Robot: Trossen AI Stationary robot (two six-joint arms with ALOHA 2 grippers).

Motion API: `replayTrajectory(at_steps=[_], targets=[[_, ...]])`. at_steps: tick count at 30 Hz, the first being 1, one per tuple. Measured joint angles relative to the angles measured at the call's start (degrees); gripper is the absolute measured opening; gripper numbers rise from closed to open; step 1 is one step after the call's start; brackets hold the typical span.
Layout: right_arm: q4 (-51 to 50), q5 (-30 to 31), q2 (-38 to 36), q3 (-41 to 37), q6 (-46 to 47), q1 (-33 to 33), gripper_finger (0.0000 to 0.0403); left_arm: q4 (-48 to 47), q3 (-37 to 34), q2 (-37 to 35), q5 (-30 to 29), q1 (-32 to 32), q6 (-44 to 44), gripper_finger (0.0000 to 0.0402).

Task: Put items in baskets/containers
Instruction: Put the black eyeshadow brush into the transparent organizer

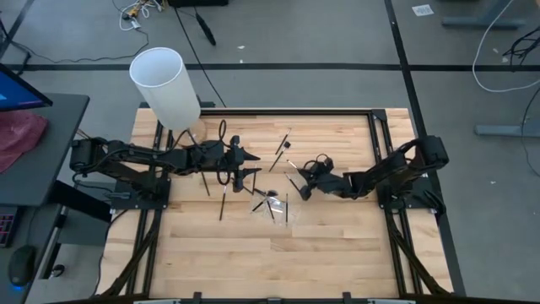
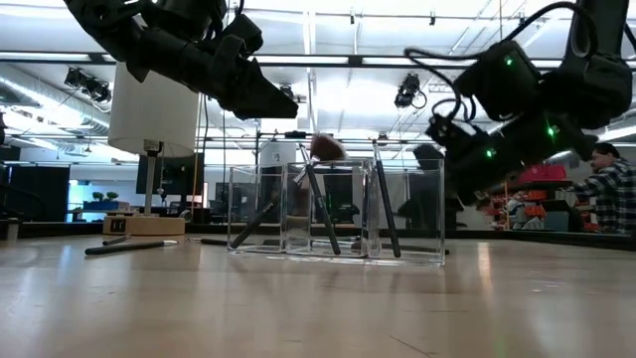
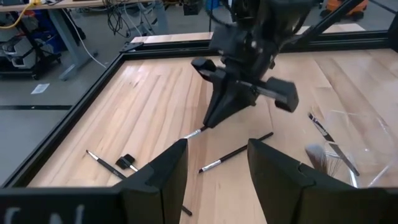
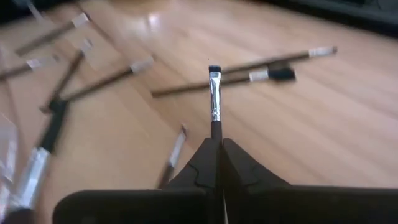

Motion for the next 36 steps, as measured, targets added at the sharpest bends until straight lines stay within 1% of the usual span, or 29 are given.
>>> replayTrajectory(at_steps=[4, 6, 10, 14, 18, 21, 24, 28, 33, 36], targets=[[3.3, 0.2, -3.6, 0.1, -3.9, 0.0, 0.0005, 0.7, 0.0, 0.5, 1.2, 0.0, 2.4, 0.0170], [5.6, 0.3, -5.9, 0.1, -6.2, 0.0, 0.0005, 1.8, -0.1, 1.3, 3.5, 0.1, 3.3, 0.0170], [13.5, -0.9, -9.7, 0.2, -11.8, 0.0, 0.0005, 9.1, 0.0, 5.7, 9.4, 0.2, 3.9, 0.0170], [24.0, -6.6, -10.6, 0.2, -17.3, 0.3, 0.0005, 20.3, -0.1, 11.7, 12.0, 0.2, 2.3, 0.0170], [33.0, -13.4, -9.6, 0.2, -21.5, 1.7, 0.0005, 34.7, -0.1, 16.8, 13.5, 0.2, 0.1, 0.0170], [36.3, -15.8, -9.0, 0.5, -23.6, 2.9, 0.0006, 44.8, 0.0, 19.4, 15.4, 0.2, -0.5, 0.0170], [36.3, -17.0, -8.2, 1.9, -25.4, 3.8, 0.0006, 52.2, 0.0, 21.0, 16.6, 0.1, -0.3, 0.0171], [36.0, -19.8, -5.9, 4.9, -27.7, 4.2, 0.0007, 54.5, 0.2, 21.2, 17.1, 0.1, -1.0, 0.0188], [35.1, -20.3, -2.7, 8.0, -29.1, 4.1, 0.0007, 54.4, 2.6, 21.2, 23.3, -0.5, -3.8, 0.0222], [35.2, -20.4, -1.9, 8.5, -29.1, 4.1, 0.0008, 54.4, 3.2, 21.2, 24.6, -1.8, -3.4, 0.0228]])
